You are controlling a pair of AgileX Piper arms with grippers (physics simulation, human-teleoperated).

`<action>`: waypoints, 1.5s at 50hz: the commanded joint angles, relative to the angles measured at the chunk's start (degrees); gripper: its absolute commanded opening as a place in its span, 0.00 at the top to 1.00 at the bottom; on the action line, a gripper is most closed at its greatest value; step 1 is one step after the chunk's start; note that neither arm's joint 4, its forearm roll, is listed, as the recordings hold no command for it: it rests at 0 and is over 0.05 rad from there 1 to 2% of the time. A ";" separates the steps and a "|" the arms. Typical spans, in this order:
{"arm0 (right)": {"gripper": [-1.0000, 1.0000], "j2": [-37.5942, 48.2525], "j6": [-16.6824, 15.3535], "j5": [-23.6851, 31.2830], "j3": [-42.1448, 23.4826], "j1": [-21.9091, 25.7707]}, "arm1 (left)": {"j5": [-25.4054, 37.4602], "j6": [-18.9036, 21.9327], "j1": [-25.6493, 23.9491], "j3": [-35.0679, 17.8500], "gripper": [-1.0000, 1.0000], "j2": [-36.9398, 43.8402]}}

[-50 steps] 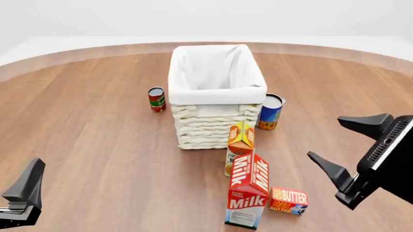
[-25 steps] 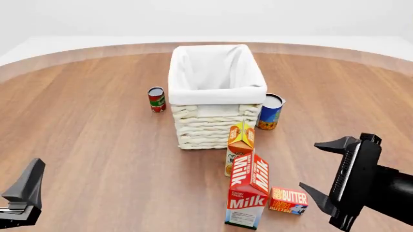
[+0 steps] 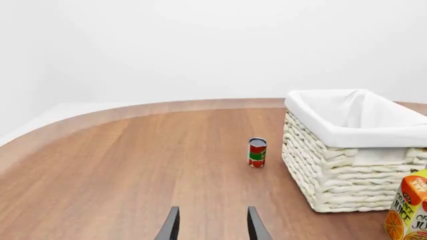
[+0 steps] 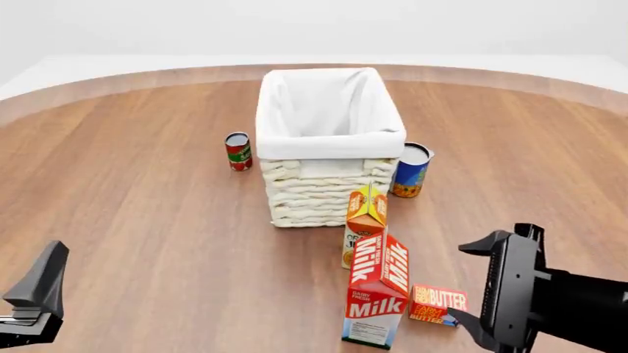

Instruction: Pick up the butter and put it in the basket.

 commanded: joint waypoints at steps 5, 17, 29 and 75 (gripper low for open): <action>0.00 2.96 2.86 3.45 -1.19 3.37 | 0.00 0.00 0.00 0.00 0.00 0.00; 0.00 6.17 1.54 2.34 -1.38 2.16 | 0.00 0.00 0.00 0.00 0.00 0.00; 0.00 10.82 0.33 -2.01 -0.17 0.77 | 0.00 0.00 0.00 0.00 0.00 0.00; 0.00 25.32 2.72 -17.02 4.02 -0.17 | 0.00 0.00 0.00 0.00 0.00 0.00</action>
